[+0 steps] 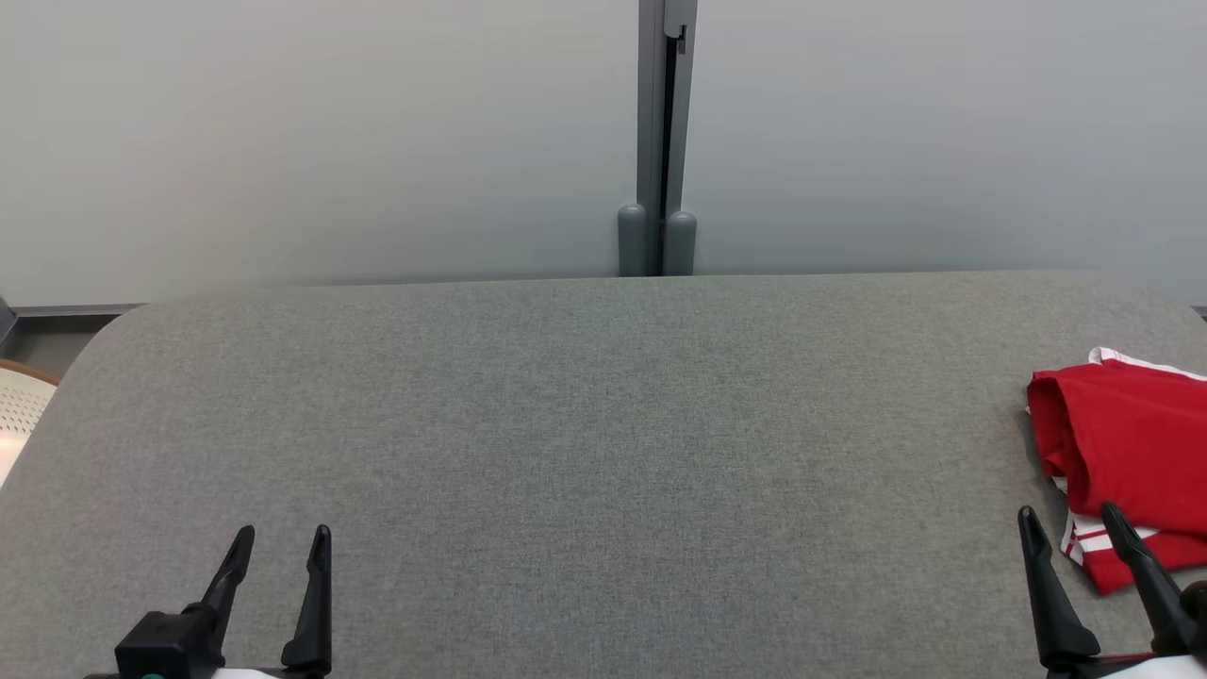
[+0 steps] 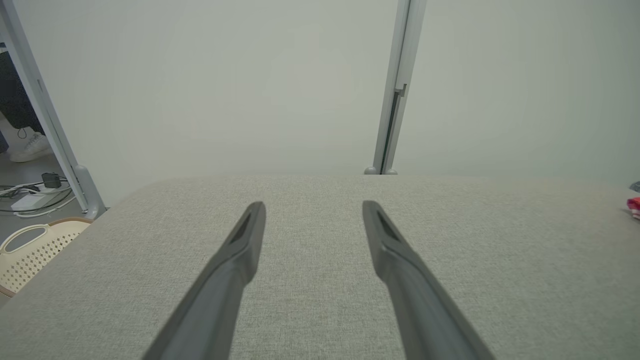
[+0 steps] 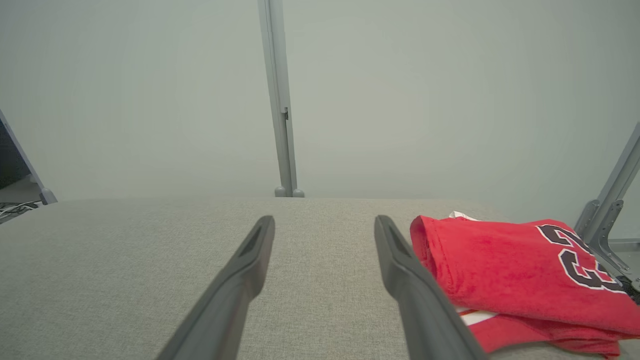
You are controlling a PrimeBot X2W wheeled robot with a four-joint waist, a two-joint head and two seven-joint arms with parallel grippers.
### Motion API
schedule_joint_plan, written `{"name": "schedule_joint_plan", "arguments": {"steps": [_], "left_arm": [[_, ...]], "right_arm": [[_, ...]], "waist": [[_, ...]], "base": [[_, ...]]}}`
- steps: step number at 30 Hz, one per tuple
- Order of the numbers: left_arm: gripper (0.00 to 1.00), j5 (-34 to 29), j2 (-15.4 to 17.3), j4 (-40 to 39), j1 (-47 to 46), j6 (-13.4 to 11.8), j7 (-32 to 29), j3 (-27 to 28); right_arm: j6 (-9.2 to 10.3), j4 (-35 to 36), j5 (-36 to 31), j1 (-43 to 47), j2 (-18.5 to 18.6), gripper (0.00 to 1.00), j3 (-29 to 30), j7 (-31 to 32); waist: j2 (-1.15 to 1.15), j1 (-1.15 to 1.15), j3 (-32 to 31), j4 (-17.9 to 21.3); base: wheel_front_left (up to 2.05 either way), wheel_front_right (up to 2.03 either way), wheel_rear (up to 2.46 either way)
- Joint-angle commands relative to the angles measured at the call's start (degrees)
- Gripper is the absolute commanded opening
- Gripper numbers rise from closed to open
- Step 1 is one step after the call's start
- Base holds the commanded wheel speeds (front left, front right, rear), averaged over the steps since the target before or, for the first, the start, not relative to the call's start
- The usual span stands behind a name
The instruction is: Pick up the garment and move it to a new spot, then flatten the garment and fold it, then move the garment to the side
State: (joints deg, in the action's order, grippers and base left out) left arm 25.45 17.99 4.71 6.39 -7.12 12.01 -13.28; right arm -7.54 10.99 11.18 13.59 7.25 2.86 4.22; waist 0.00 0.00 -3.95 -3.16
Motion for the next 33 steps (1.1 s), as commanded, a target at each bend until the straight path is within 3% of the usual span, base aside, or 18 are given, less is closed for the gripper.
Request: {"name": "schedule_joint_plan", "arguments": {"steps": [1, 29, 30, 33], "left_arm": [[1.0, 0.4, 0.4, 0.0, 0.1, -0.4, -0.1, 0.1], [1.0, 1.1, 1.0, 0.1, -1.2, -0.8, 0.2, -0.2], [0.0, 0.9, 0.7, 0.0, -0.5, -0.8, 0.0, -0.4], [0.0, 1.0, -0.4, 1.3, 0.5, -0.7, 0.0, -0.8]], "right_arm": [[0.11, 0.4, 0.1, 0.3, 0.4, 1.0, 0.2, 0.3], [0.11, -0.8, 2.1, -1.0, 0.5, 1.0, 0.4, -1.0], [0.0, -0.8, 1.9, -0.6, 0.2, 0.0, 0.3, -0.7], [0.0, -2.4, 2.0, -0.3, -0.6, 0.0, 0.0, -0.7]], "waist": [[0.0, 0.0, 0.1, 0.0], [0.0, 0.0, 0.9, 0.8], [0.0, 0.0, 1.0, 0.8], [0.0, 0.0, 1.0, 0.9]], "base": [[0.0, 0.0, 0.0], [0.0, 0.0, 0.0], [0.0, 0.0, 0.0], [0.0, 0.0, 0.0]]}}
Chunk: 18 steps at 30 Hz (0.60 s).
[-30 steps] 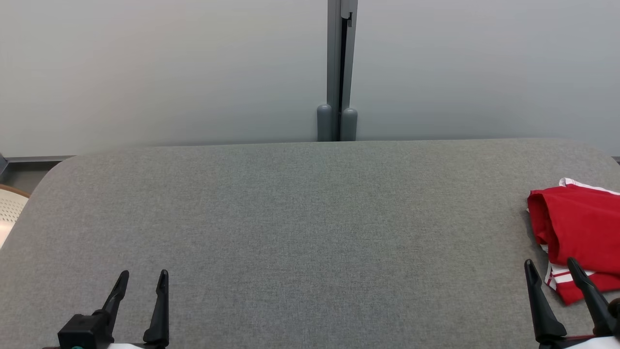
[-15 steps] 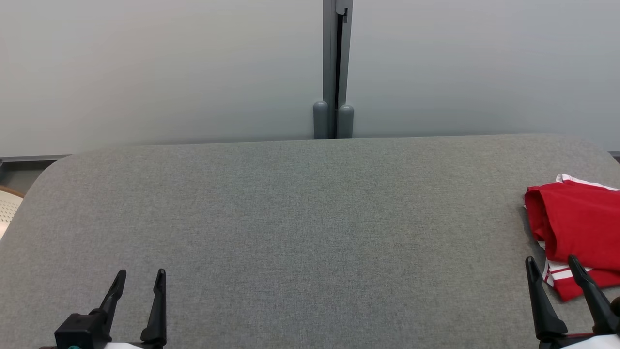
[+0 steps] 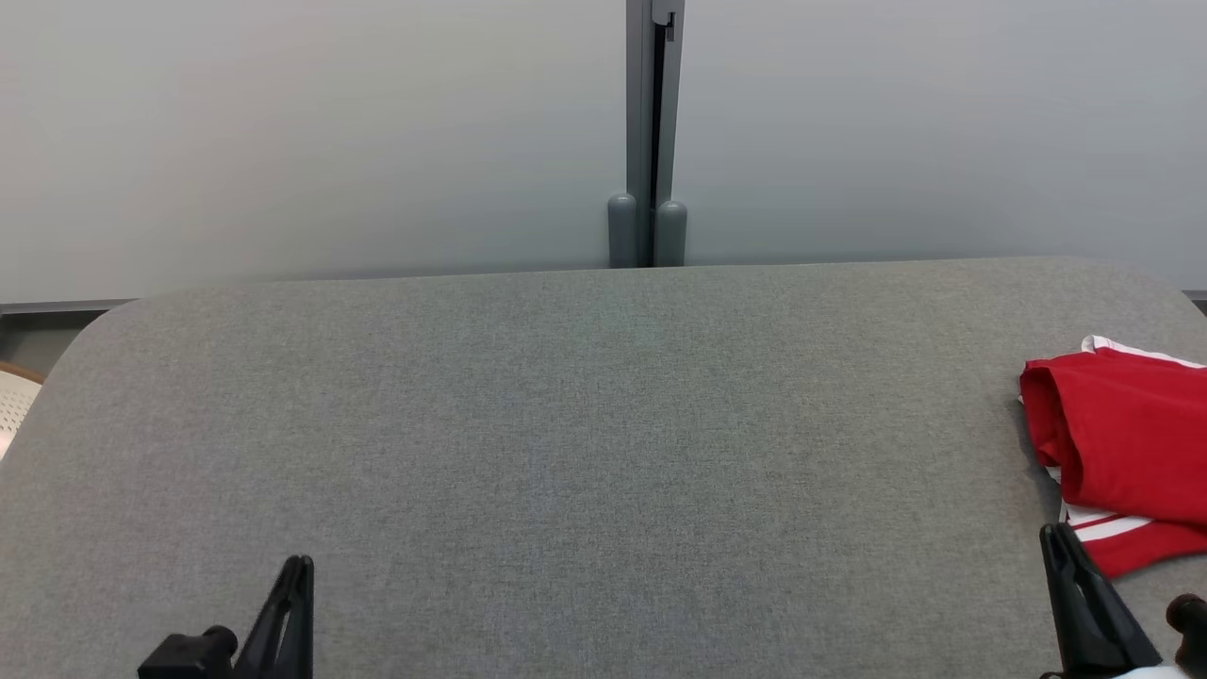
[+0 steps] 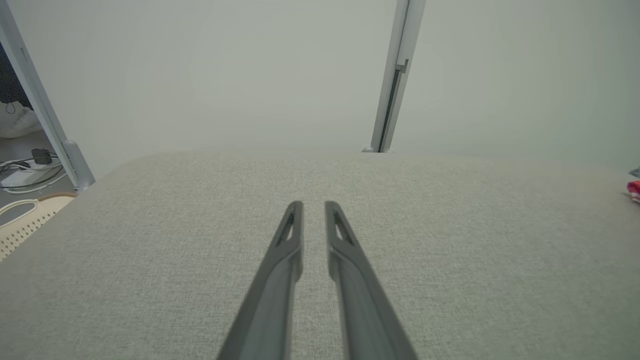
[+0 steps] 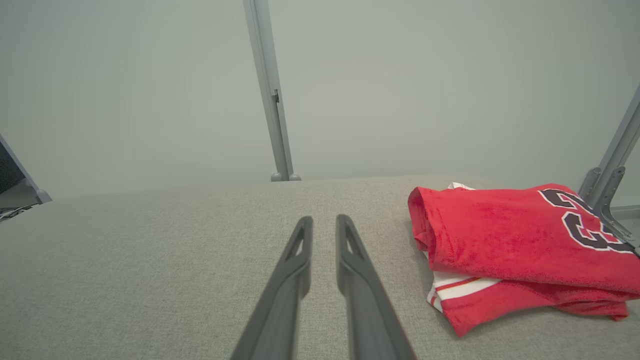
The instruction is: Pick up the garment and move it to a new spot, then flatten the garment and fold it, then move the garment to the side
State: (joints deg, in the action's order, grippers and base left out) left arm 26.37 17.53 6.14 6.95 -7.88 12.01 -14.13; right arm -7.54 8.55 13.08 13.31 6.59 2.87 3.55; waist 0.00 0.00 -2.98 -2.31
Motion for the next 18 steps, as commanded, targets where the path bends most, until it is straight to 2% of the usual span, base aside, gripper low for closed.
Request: {"name": "schedule_joint_plan", "arguments": {"steps": [1, 18], "left_arm": [[0.0, 0.1, -0.4, 0.4, 0.3, 0.0, 0.0, -0.2], [0.0, 13.9, -3.6, 2.5, -2.2, 3.2, -3.8, 3.7]], "right_arm": [[0.0, -0.5, 0.1, 0.2, -0.2, 0.0, -0.1, 0.0], [0.01, -5.6, 16.8, -3.7, -0.8, 0.0, 0.2, 0.3]], "waist": [[0.0, 0.0, 0.0, 0.0], [0.0, 0.0, 0.4, 0.3]], "base": [[0.0, 0.0, 0.0], [0.0, 0.0, 0.0]]}}
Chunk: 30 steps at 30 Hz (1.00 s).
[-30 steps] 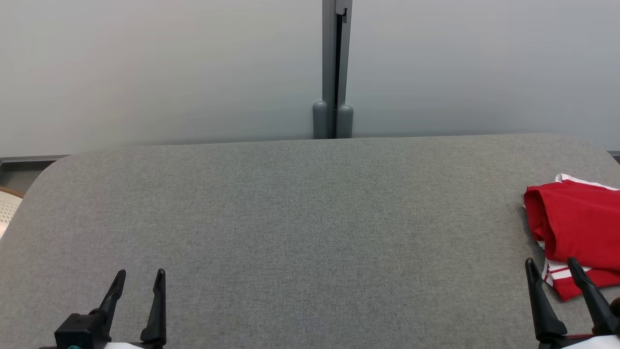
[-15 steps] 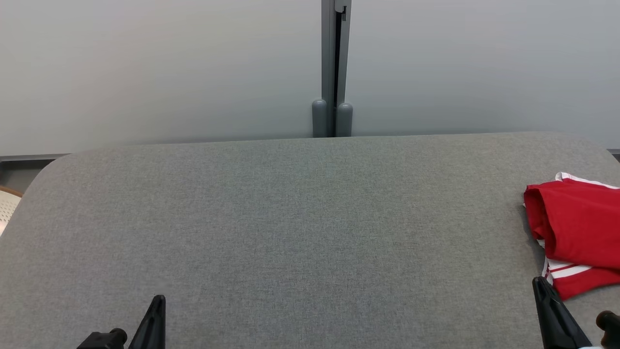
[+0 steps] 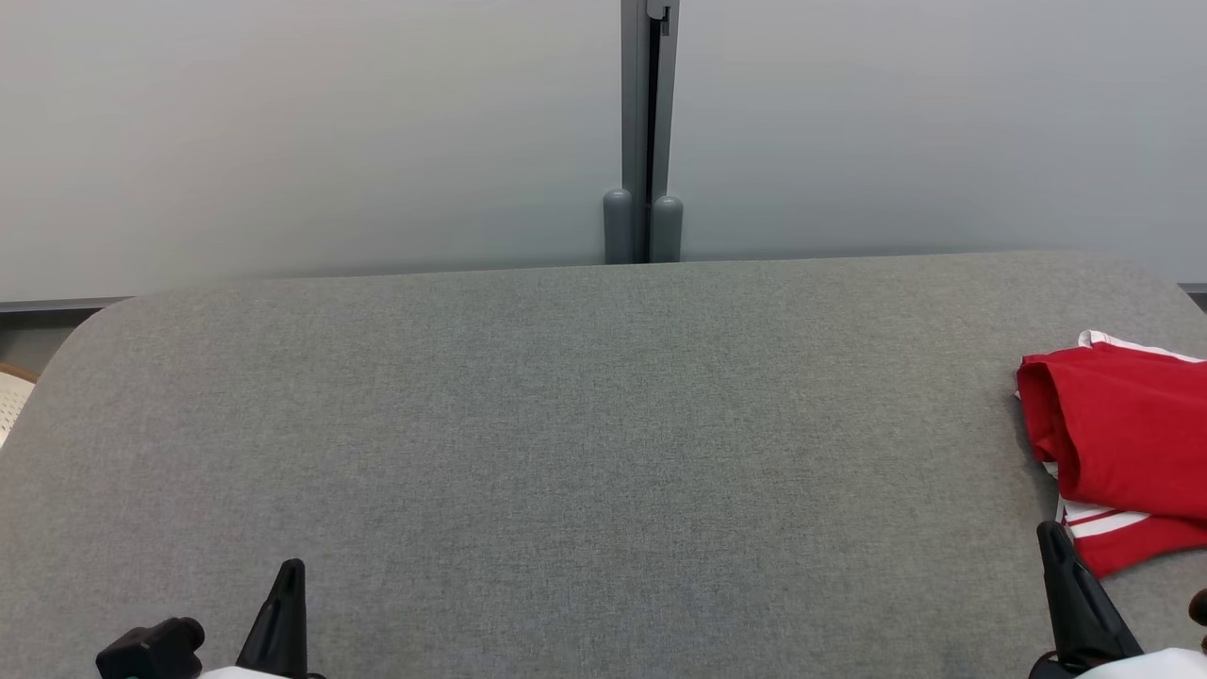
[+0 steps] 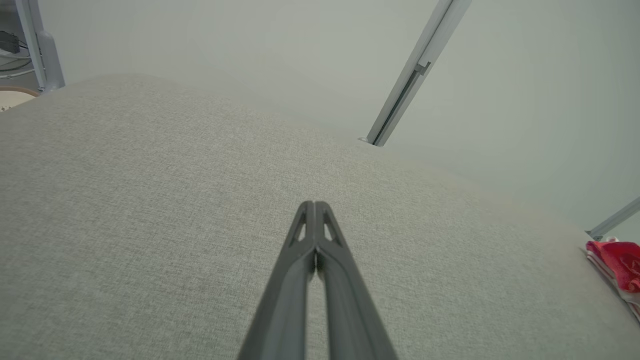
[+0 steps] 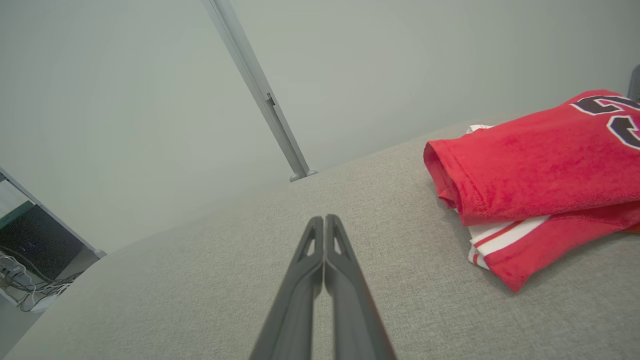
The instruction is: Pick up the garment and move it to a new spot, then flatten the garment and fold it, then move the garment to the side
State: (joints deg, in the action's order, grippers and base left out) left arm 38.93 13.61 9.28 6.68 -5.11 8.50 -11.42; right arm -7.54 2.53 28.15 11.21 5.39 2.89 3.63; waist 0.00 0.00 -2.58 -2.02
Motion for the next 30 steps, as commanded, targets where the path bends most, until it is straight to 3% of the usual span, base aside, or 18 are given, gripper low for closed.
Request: {"name": "schedule_joint_plan", "arguments": {"steps": [1, 30], "left_arm": [[0.0, 2.2, 0.2, -0.5, -2.1, 0.6, -0.5, 1.2], [0.0, 21.6, -3.7, 1.4, -6.4, 5.2, -5.7, 7.3]], "right_arm": [[0.01, 0.2, 2.7, -1.9, 0.3, 0.0, 0.3, 0.3], [0.04, -6.1, 26.2, -7.9, -0.4, 0.0, 1.1, 0.9]], "waist": [[0.0, 0.0, 0.0, 0.0], [0.0, 0.0, 0.8, 0.6]], "base": [[0.0, 0.0, 0.0], [0.0, 0.0, 0.0]]}}
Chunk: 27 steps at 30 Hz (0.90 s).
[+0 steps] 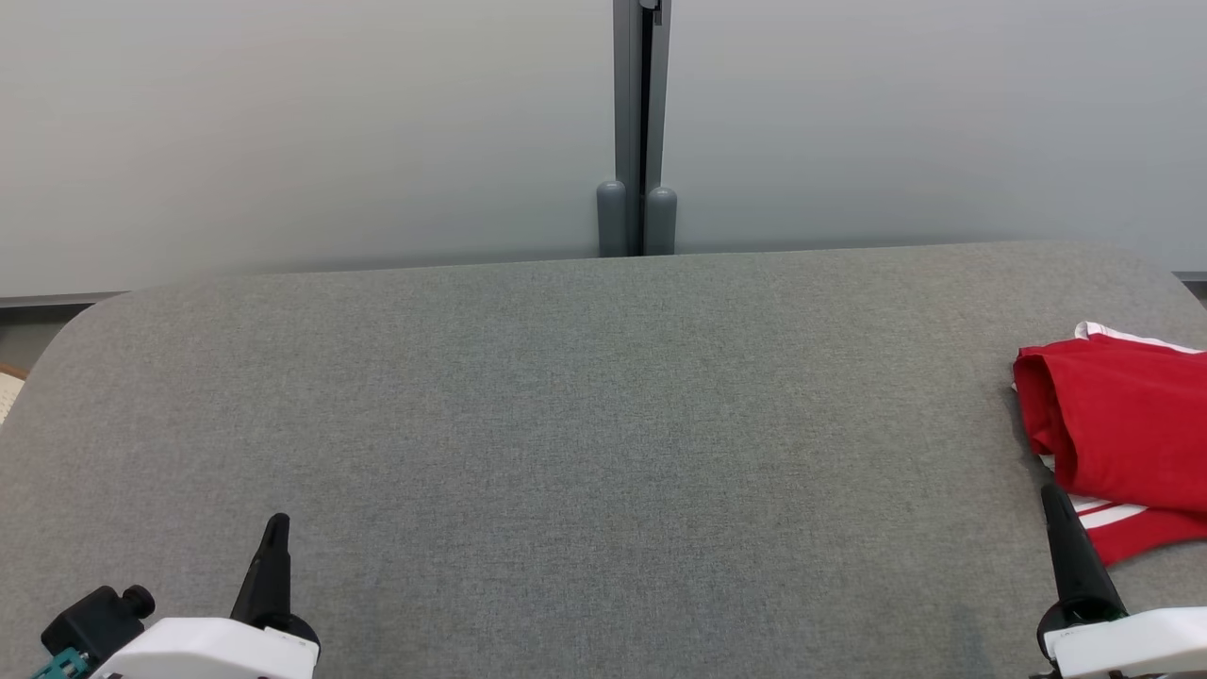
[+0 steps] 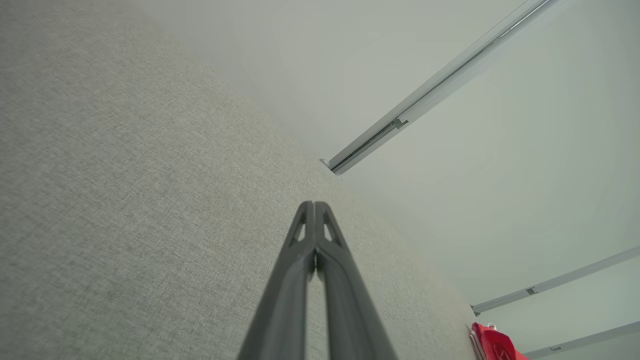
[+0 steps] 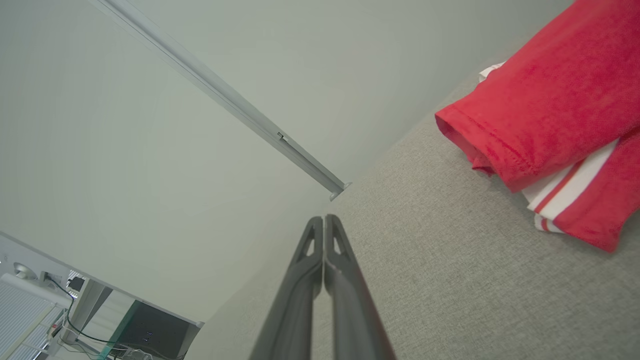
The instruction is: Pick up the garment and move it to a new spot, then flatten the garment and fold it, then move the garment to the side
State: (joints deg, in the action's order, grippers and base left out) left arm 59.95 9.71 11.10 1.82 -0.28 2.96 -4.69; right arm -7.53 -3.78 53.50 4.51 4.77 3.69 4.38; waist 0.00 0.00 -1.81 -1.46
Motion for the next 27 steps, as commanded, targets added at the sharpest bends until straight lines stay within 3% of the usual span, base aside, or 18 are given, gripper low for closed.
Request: {"name": "schedule_joint_plan", "arguments": {"steps": [1, 27], "left_arm": [[0.0, 1.2, 0.1, -0.4, -1.7, 0.5, -0.4, 0.8], [0.0, 13.8, -2.4, 0.9, -4.5, 3.5, -3.9, 4.9]], "right_arm": [[0.02, 0.1, 1.5, -1.3, 0.2, 0.0, 0.4, 0.2], [0.02, -4.0, 16.6, -5.3, -0.4, 0.0, 1.1, 0.8]], "waist": [[0.0, 0.0, 0.0, 0.0], [0.0, 0.0, 0.7, 0.5]], "base": [[0.0, 0.0, 0.0], [0.0, 0.0, 0.0]]}}
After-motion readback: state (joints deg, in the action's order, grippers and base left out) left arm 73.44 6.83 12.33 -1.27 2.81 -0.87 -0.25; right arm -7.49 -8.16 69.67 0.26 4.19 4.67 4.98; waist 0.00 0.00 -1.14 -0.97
